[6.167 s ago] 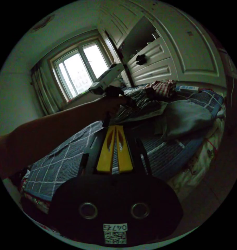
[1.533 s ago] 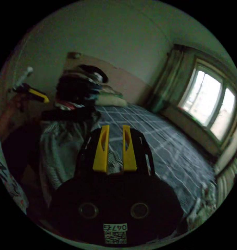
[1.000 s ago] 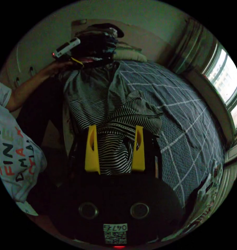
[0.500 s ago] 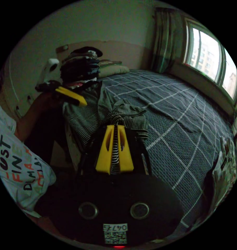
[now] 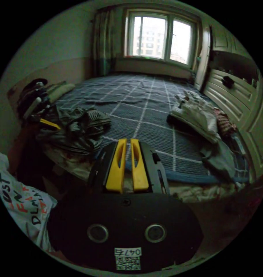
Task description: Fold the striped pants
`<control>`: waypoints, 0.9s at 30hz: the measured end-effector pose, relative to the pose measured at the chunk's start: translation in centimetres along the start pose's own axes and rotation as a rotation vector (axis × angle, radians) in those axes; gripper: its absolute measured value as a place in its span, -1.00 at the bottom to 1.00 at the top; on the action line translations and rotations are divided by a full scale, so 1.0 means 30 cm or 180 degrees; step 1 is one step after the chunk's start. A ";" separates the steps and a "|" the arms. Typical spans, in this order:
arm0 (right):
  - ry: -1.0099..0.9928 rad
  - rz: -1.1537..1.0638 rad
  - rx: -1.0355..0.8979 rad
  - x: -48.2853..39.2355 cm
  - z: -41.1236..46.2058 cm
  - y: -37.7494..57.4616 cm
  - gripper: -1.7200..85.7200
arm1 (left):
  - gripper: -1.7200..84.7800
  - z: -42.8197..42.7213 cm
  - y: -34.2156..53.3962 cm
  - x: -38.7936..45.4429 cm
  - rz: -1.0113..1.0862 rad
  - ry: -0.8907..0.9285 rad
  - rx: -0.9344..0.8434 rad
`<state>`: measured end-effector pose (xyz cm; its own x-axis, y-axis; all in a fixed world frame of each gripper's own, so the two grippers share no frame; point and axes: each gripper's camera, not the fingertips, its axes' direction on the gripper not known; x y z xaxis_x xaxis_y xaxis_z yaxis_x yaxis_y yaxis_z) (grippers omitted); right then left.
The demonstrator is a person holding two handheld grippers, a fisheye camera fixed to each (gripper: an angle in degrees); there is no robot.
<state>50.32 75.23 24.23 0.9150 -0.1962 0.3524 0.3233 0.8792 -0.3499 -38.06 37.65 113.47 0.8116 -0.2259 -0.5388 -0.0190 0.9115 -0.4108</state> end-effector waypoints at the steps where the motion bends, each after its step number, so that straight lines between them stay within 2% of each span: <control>1: -0.0228 -0.0107 0.0013 0.007 0.005 -0.042 -0.84 | -0.98 -0.002 -0.013 0.007 0.0077 0.0042 0.0067; 6: -0.0498 -0.0763 -0.0127 -0.079 0.182 -0.310 -0.81 | -0.98 0.073 -0.040 -0.008 0.0036 0.0148 0.0125; 11: -0.0676 -0.0724 -0.0456 -0.022 0.504 -0.466 -0.77 | -0.98 0.115 -0.079 -0.068 -0.0271 0.0586 0.0226; 13: -0.0908 -0.0492 -0.0899 0.039 0.637 -0.461 -0.74 | -0.98 0.135 -0.103 -0.077 -0.0313 0.0701 0.0176; 15: -0.0948 -0.0351 -0.0955 0.060 0.670 -0.429 -0.78 | -0.98 0.150 -0.128 -0.075 -0.0321 0.0744 0.0149; 18: -0.1055 -0.0716 -0.0903 0.042 0.587 -0.415 -0.92 | -0.98 0.164 -0.171 -0.049 -0.0191 0.0643 0.0100; 21: -0.0541 -0.1015 -0.0532 0.055 0.390 -0.415 -0.94 | -0.98 0.171 -0.200 -0.019 -0.0106 0.0509 0.0110; 24: 0.0085 -0.0933 -0.0170 0.161 0.136 -0.367 -0.94 | -0.98 0.175 -0.214 -0.003 -0.0167 0.0483 0.0189; 27: 0.0952 -0.0706 -0.0239 0.314 -0.044 -0.237 -0.94 | -0.98 0.177 -0.238 0.012 -0.0181 0.0487 0.0192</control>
<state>56.96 66.57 28.90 0.8473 -0.5059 0.1617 0.5280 0.7691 -0.3602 -34.54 32.88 120.12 0.7120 -0.3231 -0.6235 0.0631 0.9137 -0.4015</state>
